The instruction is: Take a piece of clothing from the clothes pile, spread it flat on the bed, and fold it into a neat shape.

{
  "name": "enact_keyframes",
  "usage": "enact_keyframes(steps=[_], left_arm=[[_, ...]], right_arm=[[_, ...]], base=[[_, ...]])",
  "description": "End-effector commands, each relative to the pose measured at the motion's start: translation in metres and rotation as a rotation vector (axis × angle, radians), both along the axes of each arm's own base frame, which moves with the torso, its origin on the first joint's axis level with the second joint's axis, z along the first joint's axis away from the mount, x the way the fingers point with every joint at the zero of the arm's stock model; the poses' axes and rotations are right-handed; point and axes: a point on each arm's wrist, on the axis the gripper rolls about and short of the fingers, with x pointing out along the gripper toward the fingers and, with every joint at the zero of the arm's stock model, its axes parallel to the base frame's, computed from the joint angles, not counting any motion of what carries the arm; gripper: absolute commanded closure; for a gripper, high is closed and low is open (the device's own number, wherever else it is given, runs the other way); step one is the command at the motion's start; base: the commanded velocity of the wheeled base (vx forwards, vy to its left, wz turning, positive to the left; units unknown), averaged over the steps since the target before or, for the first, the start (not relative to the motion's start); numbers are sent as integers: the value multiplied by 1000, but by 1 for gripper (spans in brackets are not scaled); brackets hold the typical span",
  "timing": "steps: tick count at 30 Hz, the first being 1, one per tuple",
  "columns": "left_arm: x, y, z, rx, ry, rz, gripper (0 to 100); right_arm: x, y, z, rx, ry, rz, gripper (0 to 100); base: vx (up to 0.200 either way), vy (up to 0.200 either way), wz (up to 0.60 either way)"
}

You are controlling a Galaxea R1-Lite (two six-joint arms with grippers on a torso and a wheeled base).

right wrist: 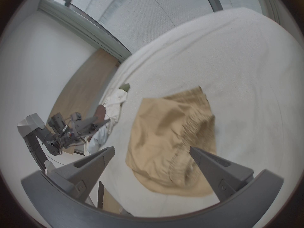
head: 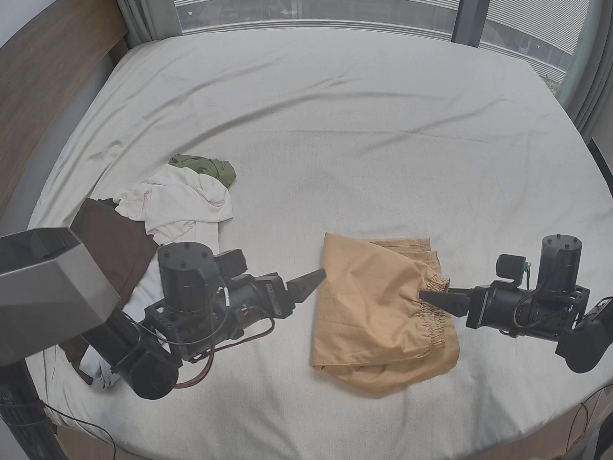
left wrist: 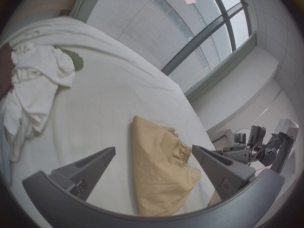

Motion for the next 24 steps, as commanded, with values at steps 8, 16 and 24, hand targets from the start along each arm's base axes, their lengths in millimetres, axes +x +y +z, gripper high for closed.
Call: enact_keyframes(steps=[8, 16, 24], left_arm=[[2, 34, -12, 69, -68, 65, 0], [-2, 39, -8, 59, -140, 69, 0], [-3, 39, -10, 61, -131, 61, 0]], right_arm=[[-10, -19, -7, -48, 152, -63, 0], [-2, -13, -35, -97, 254, -76, 0], [2, -2, -51, -115, 310, -43, 0]], base=[[0, 0, 0], [0, 0, 0], [0, 0, 0]])
